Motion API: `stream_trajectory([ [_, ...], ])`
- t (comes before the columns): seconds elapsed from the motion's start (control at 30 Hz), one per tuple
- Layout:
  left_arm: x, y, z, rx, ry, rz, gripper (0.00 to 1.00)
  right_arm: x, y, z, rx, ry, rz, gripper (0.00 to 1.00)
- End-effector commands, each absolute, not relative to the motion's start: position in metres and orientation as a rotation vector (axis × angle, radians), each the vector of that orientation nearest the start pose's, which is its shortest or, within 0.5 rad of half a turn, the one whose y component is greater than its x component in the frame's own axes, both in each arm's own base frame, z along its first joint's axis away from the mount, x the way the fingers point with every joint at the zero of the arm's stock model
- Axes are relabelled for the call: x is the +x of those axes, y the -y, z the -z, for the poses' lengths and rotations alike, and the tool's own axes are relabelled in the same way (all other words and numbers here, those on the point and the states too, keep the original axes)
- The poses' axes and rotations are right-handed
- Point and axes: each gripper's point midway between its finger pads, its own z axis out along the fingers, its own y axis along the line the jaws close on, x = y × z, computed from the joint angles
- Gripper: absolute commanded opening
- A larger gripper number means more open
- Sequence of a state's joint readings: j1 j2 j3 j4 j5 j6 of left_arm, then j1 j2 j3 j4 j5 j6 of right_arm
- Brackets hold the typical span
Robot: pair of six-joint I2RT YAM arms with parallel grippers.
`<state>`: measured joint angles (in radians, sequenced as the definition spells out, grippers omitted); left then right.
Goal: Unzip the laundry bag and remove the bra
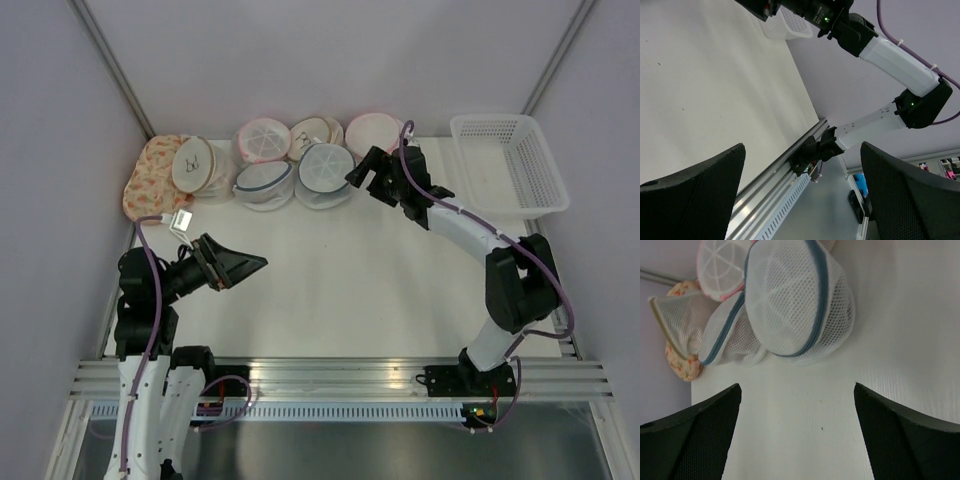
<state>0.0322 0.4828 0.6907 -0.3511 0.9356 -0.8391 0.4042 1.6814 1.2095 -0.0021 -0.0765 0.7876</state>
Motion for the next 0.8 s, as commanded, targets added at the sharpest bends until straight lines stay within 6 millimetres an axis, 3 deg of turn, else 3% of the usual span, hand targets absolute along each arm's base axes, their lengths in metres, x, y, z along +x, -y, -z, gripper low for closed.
stream_trajectory([
  [0.0, 0.160, 0.157, -0.296, -0.025, -1.860, 1.399, 1.00, 0.472, -0.219, -0.171, 0.624, -2.054, -0.659, 0.98],
  [0.2, 0.160, 0.157, -0.291, -0.036, -1.871, 1.399, 1.00, 0.491, -0.254, -0.140, 0.755, -2.077, -0.752, 0.98],
  [0.33, 0.160, 0.156, -0.289, -0.038, -1.878, 1.398, 1.00, 0.505, -0.292, -0.132, 0.721, -2.070, -0.840, 0.96],
  [0.43, 0.158, 0.157, -0.288, -0.036, -1.884, 1.399, 1.00, 0.512, -0.308, -0.124, 0.717, -2.073, -0.864, 0.93],
  [0.6, 0.158, 0.156, -0.284, -0.040, -1.893, 1.396, 1.00, 0.522, -0.318, -0.121, 0.719, -2.019, -0.926, 0.75],
  [0.73, 0.158, 0.156, -0.281, -0.041, -1.895, 1.395, 0.99, 0.523, -0.312, -0.124, 0.676, -1.974, -0.908, 0.48],
  [0.77, 0.158, 0.156, -0.281, -0.042, -1.896, 1.394, 1.00, 0.523, -0.312, -0.128, 0.645, -1.954, -0.905, 0.32],
])
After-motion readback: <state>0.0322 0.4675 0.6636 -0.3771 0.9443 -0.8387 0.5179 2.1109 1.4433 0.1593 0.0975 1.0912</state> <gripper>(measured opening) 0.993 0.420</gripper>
